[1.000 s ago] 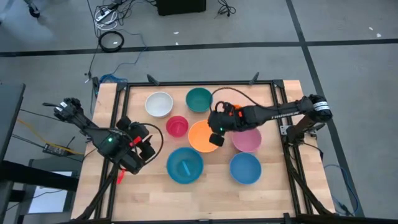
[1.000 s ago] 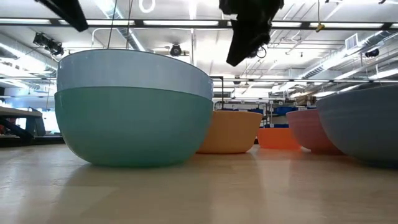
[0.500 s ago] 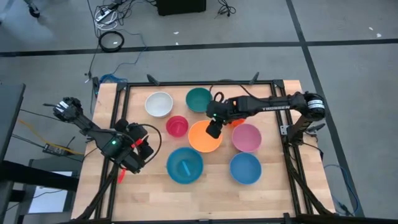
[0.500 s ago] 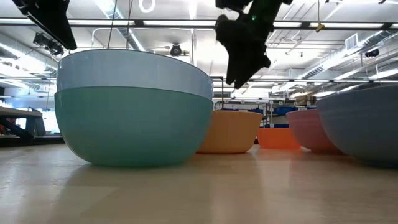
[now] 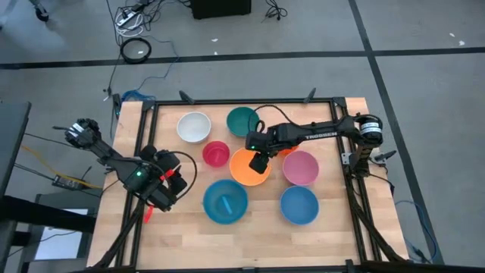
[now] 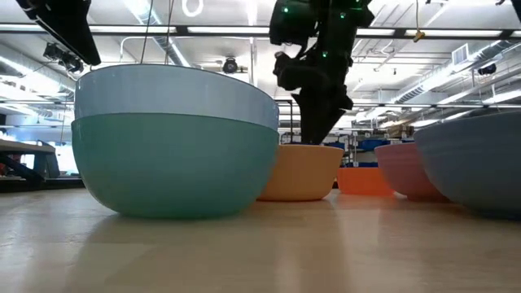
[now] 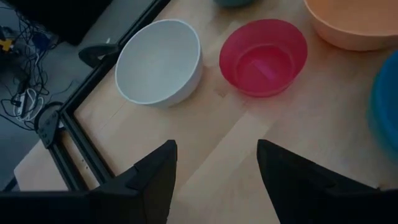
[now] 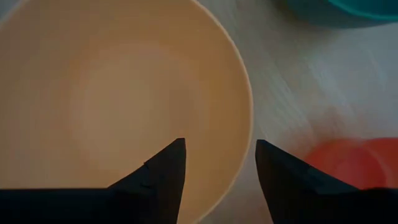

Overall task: Nest bowls inside each other
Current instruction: Stack the orange bowl on top of the the light blue bowl

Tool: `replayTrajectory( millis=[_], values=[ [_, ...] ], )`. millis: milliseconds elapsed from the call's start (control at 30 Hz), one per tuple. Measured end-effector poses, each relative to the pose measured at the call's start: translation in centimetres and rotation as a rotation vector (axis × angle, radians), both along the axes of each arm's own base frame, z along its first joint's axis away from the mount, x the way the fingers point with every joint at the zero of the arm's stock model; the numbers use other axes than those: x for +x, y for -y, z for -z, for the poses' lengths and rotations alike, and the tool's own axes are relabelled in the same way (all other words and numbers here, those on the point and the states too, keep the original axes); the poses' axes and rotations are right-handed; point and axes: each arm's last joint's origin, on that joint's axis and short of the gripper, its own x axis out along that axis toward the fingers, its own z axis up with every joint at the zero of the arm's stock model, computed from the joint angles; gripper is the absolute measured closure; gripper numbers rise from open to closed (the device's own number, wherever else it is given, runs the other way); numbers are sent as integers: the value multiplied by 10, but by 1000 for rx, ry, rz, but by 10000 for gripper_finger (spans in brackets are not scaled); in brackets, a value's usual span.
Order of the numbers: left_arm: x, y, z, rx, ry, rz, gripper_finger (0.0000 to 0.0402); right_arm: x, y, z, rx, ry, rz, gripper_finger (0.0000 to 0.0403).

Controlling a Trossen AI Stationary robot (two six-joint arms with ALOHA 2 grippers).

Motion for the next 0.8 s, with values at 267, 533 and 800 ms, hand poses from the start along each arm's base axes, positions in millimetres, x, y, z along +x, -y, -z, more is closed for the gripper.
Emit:
replayTrajectory(
  millis=[267, 533, 800],
  values=[
    [0, 0, 0, -4, 5, 0, 172, 1, 7, 12, -5, -53, 21, 225],
    [1, 0, 0, -5, 8, 0, 172, 3, 9, 16, 24, -54, 16, 253],
    [1, 1, 0, -8, 12, 0, 172, 4, 10, 16, 61, -46, 10, 332]
  ],
)
